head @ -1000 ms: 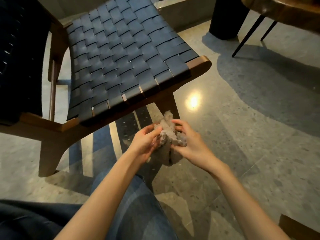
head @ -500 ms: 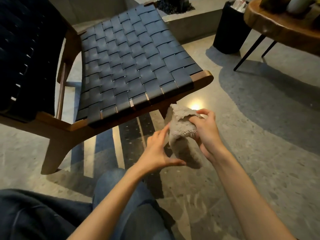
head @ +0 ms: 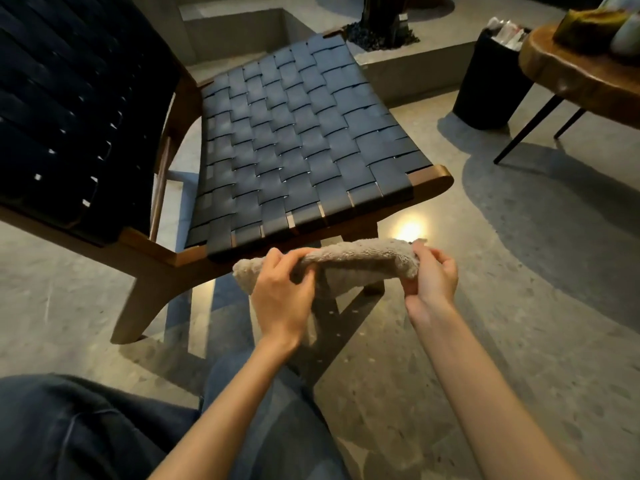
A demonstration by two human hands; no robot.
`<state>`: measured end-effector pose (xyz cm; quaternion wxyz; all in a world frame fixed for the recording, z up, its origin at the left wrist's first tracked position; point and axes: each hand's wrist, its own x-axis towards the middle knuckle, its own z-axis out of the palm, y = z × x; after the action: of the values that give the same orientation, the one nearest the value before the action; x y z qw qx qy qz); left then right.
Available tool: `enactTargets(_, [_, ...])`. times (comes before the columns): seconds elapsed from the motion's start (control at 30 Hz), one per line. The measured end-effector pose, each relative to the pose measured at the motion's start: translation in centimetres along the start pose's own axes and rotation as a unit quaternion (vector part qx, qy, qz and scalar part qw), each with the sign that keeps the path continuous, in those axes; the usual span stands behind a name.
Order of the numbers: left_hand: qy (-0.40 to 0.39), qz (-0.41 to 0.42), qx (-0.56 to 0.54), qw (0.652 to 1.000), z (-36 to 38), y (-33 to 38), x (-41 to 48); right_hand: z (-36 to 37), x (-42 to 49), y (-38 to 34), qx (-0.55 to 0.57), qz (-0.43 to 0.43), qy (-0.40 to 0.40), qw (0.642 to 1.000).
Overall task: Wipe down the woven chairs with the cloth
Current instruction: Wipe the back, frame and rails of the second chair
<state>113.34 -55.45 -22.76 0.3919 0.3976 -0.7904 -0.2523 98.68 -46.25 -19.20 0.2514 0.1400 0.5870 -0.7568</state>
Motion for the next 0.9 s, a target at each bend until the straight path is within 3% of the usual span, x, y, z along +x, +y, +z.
enactTargets(0.17, [0.031, -0.035, 0.012, 0.999, 0.0, 0.6, 3.3, 3.8, 0.3, 0.9, 0.038, -0.055, -0.05, 0.996])
enactTargets(0.27, [0.011, -0.031, 0.013, 0.999, 0.9, 0.3, 4.6, 5.3, -0.1, 1.9, -0.06, -0.195, -0.099, 0.974])
enactTargets(0.37, [0.015, -0.011, 0.021, 1.0, 1.7, -0.1, 5.4, 5.1, 0.4, 3.8, -0.177, -0.314, -0.15, 0.92])
enactTargets(0.47, [-0.025, 0.041, 0.032, 0.998, 1.9, -0.8, 5.9, 5.0, 1.7, 4.5, -0.256, -0.378, -0.096, 0.884])
enactTargets(0.53, [-0.076, 0.102, 0.094, 0.987, 1.7, -1.8, 6.3, 5.2, 2.2, 4.9, -0.284, -0.418, -0.052, 0.861])
enactTargets(0.6, [-0.102, 0.147, 0.155, 0.972, 1.2, -2.8, 6.6, 5.6, 2.0, 5.7, -0.297, -0.435, -0.035, 0.849])
enactTargets(0.7, [-0.101, 0.185, 0.191, 0.959, 0.2, -3.6, 6.8, 6.2, 1.4, 6.9, -0.271, -0.434, -0.039, 0.858])
enactTargets(0.9, [-0.12, 0.199, 0.202, 0.951, -3.1, -5.9, 6.0, 7.2, -0.4, 9.7, -0.291, -0.433, -0.133, 0.843])
